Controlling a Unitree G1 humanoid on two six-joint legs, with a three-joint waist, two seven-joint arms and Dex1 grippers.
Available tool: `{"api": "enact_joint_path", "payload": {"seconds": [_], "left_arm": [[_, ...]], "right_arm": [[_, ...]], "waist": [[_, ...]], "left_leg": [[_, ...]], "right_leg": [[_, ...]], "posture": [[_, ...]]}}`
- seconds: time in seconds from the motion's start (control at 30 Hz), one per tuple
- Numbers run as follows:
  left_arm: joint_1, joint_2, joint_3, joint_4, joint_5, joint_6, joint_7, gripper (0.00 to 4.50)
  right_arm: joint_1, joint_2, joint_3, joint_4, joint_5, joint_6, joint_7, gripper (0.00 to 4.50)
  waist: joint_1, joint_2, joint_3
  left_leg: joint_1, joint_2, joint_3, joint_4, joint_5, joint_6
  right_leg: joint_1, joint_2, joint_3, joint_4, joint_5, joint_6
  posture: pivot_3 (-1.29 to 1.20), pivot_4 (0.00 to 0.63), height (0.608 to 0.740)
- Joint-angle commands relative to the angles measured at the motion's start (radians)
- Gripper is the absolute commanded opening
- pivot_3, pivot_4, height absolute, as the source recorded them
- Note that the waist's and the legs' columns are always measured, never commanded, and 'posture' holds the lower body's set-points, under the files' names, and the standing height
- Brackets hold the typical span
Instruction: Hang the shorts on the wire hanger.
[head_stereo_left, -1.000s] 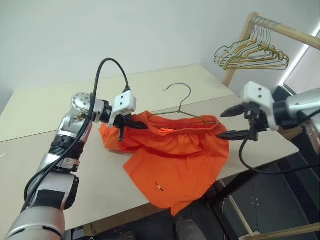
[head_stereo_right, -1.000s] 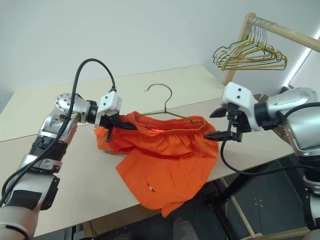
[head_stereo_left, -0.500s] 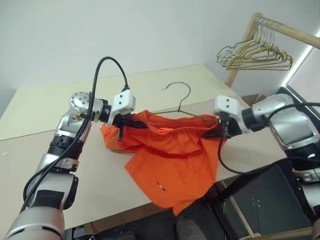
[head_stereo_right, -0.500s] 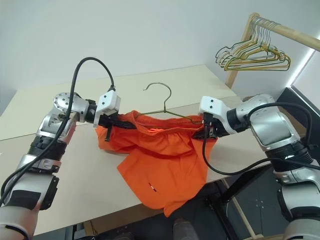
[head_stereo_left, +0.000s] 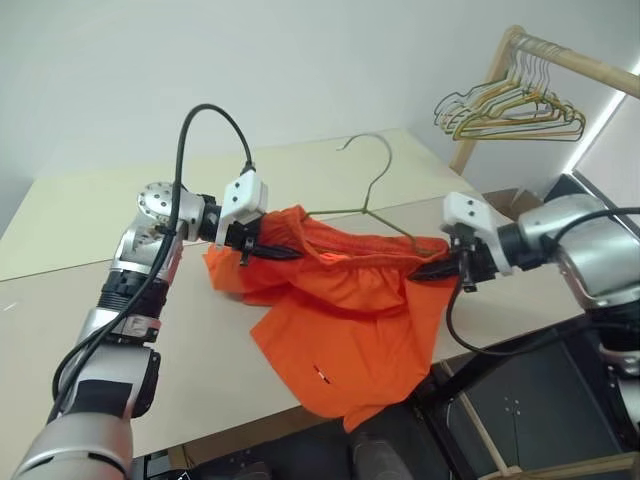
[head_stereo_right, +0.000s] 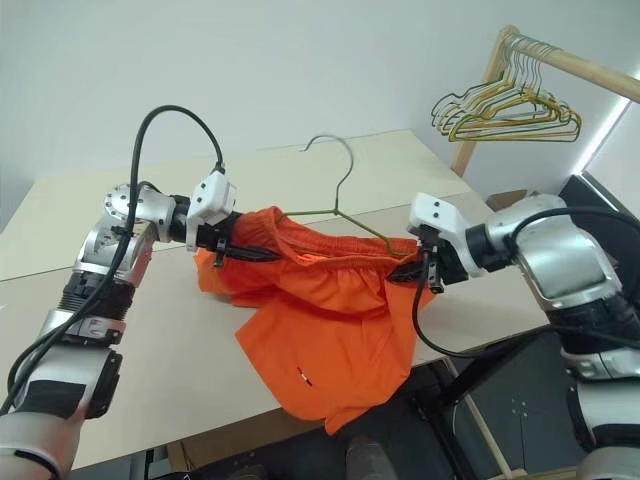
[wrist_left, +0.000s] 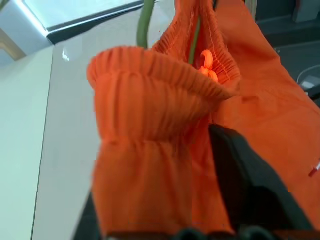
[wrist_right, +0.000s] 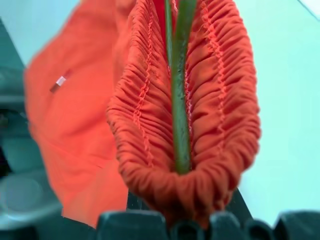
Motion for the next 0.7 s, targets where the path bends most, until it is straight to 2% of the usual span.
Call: {"api": "enact_joint_path", "payload": {"seconds": [0.03, 0.13, 0.17, 0.3, 0.47, 0.6, 0.7], "left_arm": [[-0.056, 0.006, 0.097, 0.007, -0.071, 0.05, 0.058, 3.38], [-0.051, -0.017, 0.192, -0.048, -0.136, 0.123, 0.197, 4.39], [-0.046, -0.021, 0.207, -0.071, -0.15, 0.15, 0.224, 4.45], [0.029, -0.072, 0.279, -0.289, -0.264, 0.305, 0.387, 4.45], [0.127, -0.147, 0.313, -0.58, -0.452, 0.524, 0.568, 4.45], [0.161, -0.194, 0.297, -0.705, -0.535, 0.591, 0.658, 4.45], [0.158, -0.22, 0.288, -0.738, -0.56, 0.603, 0.712, 4.45]], "right_arm": [[0.065, -0.042, -0.108, -0.067, 0.069, 0.106, -0.041, 0.0], [0.2, -0.045, -0.223, -0.128, 0.125, 0.211, -0.126, 0.0], [0.227, -0.046, -0.25, -0.147, 0.14, 0.234, -0.146, 0.0], [0.354, -0.014, -0.4, -0.232, 0.181, 0.363, -0.286, 0.0], [0.433, 0.105, -0.62, -0.314, 0.154, 0.593, -0.536, 0.0], [0.469, 0.158, -0.77, -0.394, 0.156, 0.726, -0.625, 0.0], [0.45, 0.17, -0.825, -0.39, 0.142, 0.781, -0.7, 0.0]], "waist": [[-0.001, 0.0, 0.0], [0.0, 0.0, 0.0], [0.001, 0.0, 0.0], [0.001, 0.0, 0.0], [0.002, 0.0, -0.001], [0.007, 0.001, -0.001], [0.001, 0.001, -0.002]], "left_leg": [[0.0, 0.0, 0.0, 0.0, 0.0, 0.0], [0.0, 0.0, 0.0, 0.0, 0.0, 0.0], [0.0, 0.0, 0.0, 0.0, 0.0, 0.0], [0.0, 0.0, -0.001, 0.001, 0.0, 0.0], [0.0, -0.001, -0.002, 0.002, 0.0, 0.0], [-0.001, -0.002, -0.002, 0.002, 0.0, 0.0], [-0.001, -0.003, -0.002, 0.002, 0.0, 0.0]], "right_leg": [[0.0, 0.0, 0.0, 0.0, 0.0, 0.0], [0.0, 0.0, 0.0, 0.0, 0.0, 0.0], [0.0, 0.0, 0.0, 0.0, 0.0, 0.0], [0.001, -0.001, 0.001, 0.001, 0.0, 0.001], [0.002, -0.002, 0.001, 0.001, 0.001, 0.001], [0.002, -0.003, 0.001, 0.0, 0.001, 0.002], [0.002, -0.003, 0.001, 0.0, 0.001, 0.002]], "posture": [[-0.21, 0.0, 0.74], [-0.21, 0.0, 0.74], [-0.21, 0.0, 0.74], [-0.23, 0.0, 0.74], [-0.25, 0.0, 0.74], [-0.27, 0.0, 0.74], [-0.29, 0.0, 0.74]]}}
